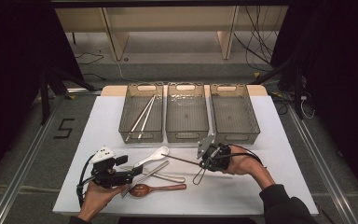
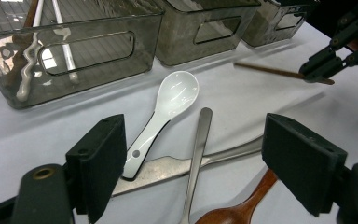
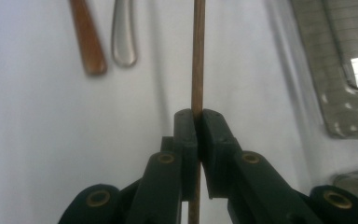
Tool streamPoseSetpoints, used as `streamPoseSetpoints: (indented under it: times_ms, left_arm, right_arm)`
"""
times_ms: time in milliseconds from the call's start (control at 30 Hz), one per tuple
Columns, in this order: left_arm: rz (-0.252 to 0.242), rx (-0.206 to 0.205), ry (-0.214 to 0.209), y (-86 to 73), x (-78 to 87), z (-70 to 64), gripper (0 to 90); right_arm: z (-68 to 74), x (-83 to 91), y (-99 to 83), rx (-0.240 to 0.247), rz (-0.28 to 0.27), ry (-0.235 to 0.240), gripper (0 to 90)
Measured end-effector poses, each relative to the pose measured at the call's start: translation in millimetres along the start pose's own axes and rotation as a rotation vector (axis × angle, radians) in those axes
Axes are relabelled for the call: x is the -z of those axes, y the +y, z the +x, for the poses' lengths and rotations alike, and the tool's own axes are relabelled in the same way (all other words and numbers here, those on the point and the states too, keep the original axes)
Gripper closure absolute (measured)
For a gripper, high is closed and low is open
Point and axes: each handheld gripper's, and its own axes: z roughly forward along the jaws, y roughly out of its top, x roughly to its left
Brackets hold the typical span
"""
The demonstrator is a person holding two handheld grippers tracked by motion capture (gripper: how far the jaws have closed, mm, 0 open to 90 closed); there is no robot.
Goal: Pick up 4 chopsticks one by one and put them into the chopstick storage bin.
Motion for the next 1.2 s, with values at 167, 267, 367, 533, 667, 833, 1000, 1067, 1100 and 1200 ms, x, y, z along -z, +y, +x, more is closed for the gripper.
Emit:
streamPoseSetpoints:
  times_ms: [167, 267, 367, 533, 667, 833, 1000, 1067, 1100, 1200]
  left_arm:
    - [0.005, 0.004, -0.002, 0.3, 0.3, 0.2, 21.6]
    - [0.002, 0.007, -0.008, 1.0, 0.5, -0.2, 21.6]
    - [0.002, 0.011, -0.011, 1.4, -0.3, -1.8, 21.6]
    - [0.006, 0.022, -0.028, 3.1, -1.6, -5.6, 21.6]
    - [0.012, 0.018, -0.039, 5.7, -4.6, -11.5, 21.6]
    - [0.028, 0.016, -0.061, 10.1, -14.2, -21.6, 21.7]
    - [0.052, 0.018, -0.099, 18.8, -29.1, -37.2, 22.1]
    - [0.06, 0.021, -0.113, 22.1, -36.0, -42.8, 22.3]
    - [0.067, 0.021, -0.119, 23.7, -39.2, -45.7, 22.4]
    - [0.08, 0.025, -0.133, 27.6, -47.9, -52.4, 22.9]
  right_arm:
    - [-3.8, 4.3, 5.8, -0.143, -0.094, -0.036, 85.7]
    - [-3.4, 5.7, 9.1, -0.233, -0.161, -0.04, 85.7]
    - [-0.7, 5.7, 12.1, -0.28, -0.179, -0.06, 85.7]
    - [1.7, 8.9, 16.6, -0.369, -0.273, -0.068, 85.6]
    - [2.9, 11.8, 19.3, -0.464, -0.348, -0.072, 85.7]
    - [3.1, 14.3, 21.2, -0.55, -0.427, -0.061, 85.7]
    - [6.7, 11.9, 25.2, -0.579, -0.467, -0.057, 85.6]
    - [8.7, 10.9, 27.4, -0.594, -0.49, -0.048, 85.6]
    - [9.6, 10.1, 28.8, -0.601, -0.498, -0.048, 85.6]
    - [11.8, 7.7, 33.1, -0.629, -0.524, -0.036, 85.6]
